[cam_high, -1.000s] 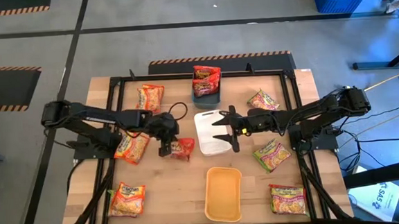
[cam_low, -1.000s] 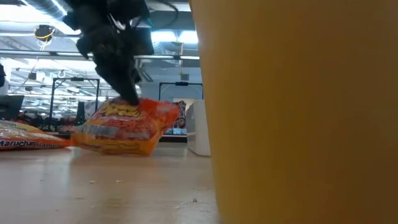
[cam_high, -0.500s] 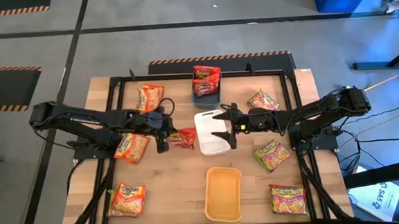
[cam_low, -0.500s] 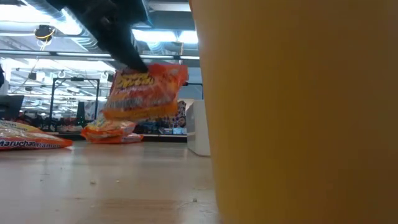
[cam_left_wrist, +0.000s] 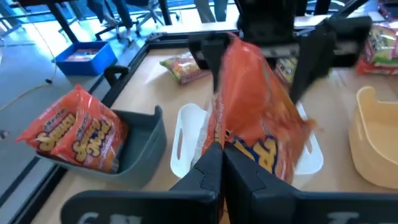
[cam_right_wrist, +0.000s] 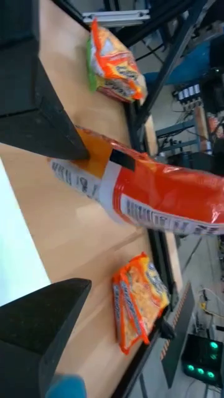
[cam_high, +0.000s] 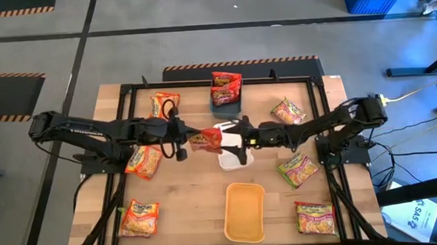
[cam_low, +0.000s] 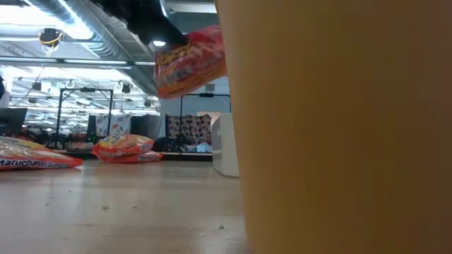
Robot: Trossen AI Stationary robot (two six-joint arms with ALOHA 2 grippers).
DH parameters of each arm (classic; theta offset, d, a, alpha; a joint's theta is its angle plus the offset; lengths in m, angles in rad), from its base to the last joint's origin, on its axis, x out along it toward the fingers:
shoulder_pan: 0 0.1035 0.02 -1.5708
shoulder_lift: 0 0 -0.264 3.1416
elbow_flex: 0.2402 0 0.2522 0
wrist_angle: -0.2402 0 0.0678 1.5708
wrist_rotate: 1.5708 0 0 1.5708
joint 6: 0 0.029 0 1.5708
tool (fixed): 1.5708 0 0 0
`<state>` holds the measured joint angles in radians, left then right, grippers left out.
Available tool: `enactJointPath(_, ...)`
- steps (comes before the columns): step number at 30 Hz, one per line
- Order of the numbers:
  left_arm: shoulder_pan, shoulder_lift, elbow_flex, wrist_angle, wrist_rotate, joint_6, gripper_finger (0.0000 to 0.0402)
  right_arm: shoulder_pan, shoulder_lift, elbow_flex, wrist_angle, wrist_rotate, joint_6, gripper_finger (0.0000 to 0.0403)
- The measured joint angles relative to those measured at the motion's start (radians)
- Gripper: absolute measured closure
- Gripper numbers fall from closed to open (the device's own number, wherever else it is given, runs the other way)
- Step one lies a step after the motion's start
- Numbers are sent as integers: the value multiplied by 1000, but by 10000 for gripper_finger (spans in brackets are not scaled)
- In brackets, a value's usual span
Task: Sort Maruchan noodles
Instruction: Put the red noodle pack into the blue bin
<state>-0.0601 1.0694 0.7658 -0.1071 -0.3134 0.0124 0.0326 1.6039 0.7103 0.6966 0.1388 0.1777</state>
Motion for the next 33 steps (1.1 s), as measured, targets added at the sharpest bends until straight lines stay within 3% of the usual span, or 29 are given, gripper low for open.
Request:
enactJointPath(7,0,0,0,-16,-40,2,401,0,52,73,-20,-52,-23,95)
enactJointPath(16,-1,1,0,-23,-65,25,401,-3,16,128,-255,-95,-16,95)
enactJointPath(22,0,1,0,-13,-69,26,401,-10,17,133,-246,-141,5,95)
enactJointPath(27,0,1,0,23,-58,27,401,-16,33,133,-183,-61,28,95)
enactJointPath(33,-1,1,0,81,20,27,401,-15,90,138,-58,-50,17,95)
